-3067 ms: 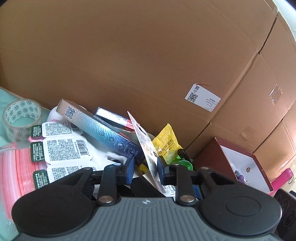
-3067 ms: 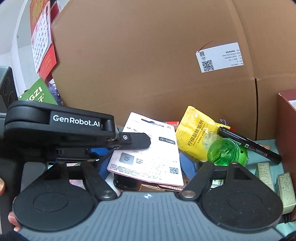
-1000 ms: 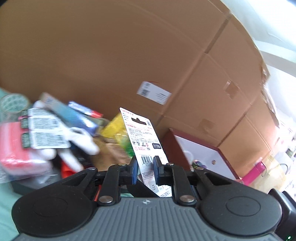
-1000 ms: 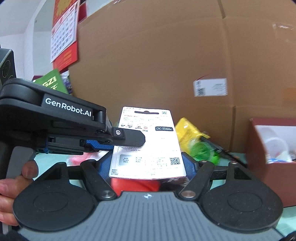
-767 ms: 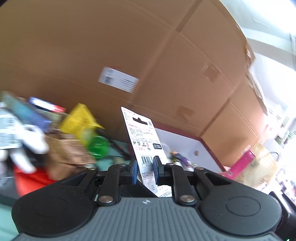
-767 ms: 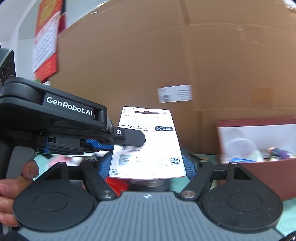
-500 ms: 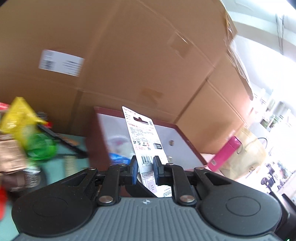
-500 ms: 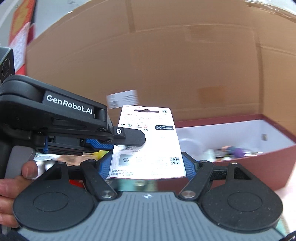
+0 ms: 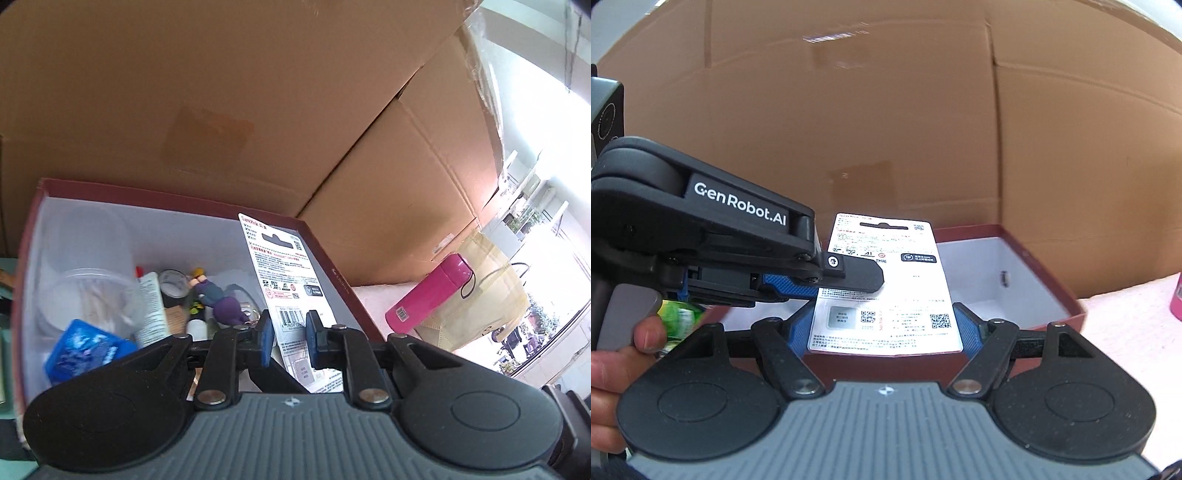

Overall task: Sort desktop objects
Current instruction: 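Lift the white card package with both tools and carry it over the red box, then open both tools to drop the card package into the red box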

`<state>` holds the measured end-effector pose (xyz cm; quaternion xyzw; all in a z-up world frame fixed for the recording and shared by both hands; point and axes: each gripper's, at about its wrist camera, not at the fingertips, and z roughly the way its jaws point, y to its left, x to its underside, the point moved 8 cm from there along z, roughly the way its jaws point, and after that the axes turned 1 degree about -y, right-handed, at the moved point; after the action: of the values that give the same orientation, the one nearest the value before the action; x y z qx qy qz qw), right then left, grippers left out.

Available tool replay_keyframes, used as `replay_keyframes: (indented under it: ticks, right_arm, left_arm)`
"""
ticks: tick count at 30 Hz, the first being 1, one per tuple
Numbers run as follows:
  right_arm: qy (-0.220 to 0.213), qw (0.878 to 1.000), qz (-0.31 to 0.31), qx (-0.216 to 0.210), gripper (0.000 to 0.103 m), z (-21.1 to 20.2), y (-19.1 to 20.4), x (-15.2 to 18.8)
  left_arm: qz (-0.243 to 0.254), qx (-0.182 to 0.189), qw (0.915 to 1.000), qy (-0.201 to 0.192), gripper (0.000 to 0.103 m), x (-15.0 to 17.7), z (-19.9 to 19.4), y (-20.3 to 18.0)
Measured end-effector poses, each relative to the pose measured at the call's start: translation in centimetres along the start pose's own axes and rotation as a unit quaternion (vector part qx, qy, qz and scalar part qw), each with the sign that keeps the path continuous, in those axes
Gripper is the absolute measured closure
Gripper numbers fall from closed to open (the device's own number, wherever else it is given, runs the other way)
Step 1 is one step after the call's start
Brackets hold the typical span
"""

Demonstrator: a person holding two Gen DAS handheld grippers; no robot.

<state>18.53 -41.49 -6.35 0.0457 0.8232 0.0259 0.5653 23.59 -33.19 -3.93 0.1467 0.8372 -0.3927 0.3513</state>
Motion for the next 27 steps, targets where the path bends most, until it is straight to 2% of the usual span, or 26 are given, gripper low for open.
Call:
replay_keyframes:
  ticks: [3, 8, 13, 16, 17, 19, 20, 21, 24, 27]
  right_arm:
    - [0.017, 1.0, -0.009, 0.013, 0.029, 1.4, -1.5, -0.3]
    - [0.054, 0.997, -0.034, 0.037, 0.028, 3.9, -3.2, -0.5]
    - [0.084, 0.993, -0.057, 0.055, 0.028, 6.0, -4.1, -0.5]
    - [0.098, 0.99, -0.08, 0.062, 0.03, 7.0, -4.1, -0.5]
    - [0.103, 0.989, -0.089, 0.065, 0.03, 7.4, -4.0, -0.5]
    - [0.11, 0.986, -0.101, 0.07, 0.028, 8.0, -3.9, -0.5]
    - [0.112, 0.986, -0.104, 0.07, 0.027, 8.2, -3.8, -0.5]
    - [0.113, 0.985, -0.106, 0.072, 0.026, 8.3, -3.8, -0.5]
    - [0.104, 0.986, -0.104, 0.074, 0.019, 8.2, -4.0, -0.5]
    - [0.096, 0.988, -0.096, 0.07, 0.017, 8.0, -4.0, -0.4]
  left_arm:
    - [0.004, -0.002, 0.9998, 0.017, 0.084, -0.4, 2.0, -0.2]
    - [-0.019, -0.009, 0.9986, 0.048, 0.081, -0.6, 5.1, 0.3]
    - [-0.034, -0.015, 0.9972, 0.065, 0.079, -0.6, 6.9, 0.7]
    - [-0.027, -0.026, 0.9969, 0.07, 0.079, -0.5, 7.3, 0.7]
    - [-0.024, -0.03, 0.9968, 0.07, 0.075, -0.5, 7.4, 0.7]
    - [-0.029, -0.031, 0.9965, 0.072, 0.058, -0.4, 7.4, 0.9]
    - [-0.04, -0.029, 0.9957, 0.078, 0.042, -0.3, 7.3, 1.2]
    - [-0.051, -0.025, 0.995, 0.082, 0.033, -0.2, 7.1, 1.4]
    - [-0.067, -0.019, 0.9942, 0.082, 0.02, -0.2, 6.5, 1.9]
    - [-0.061, -0.027, 0.9952, 0.072, 0.014, -0.3, 5.7, 2.1]
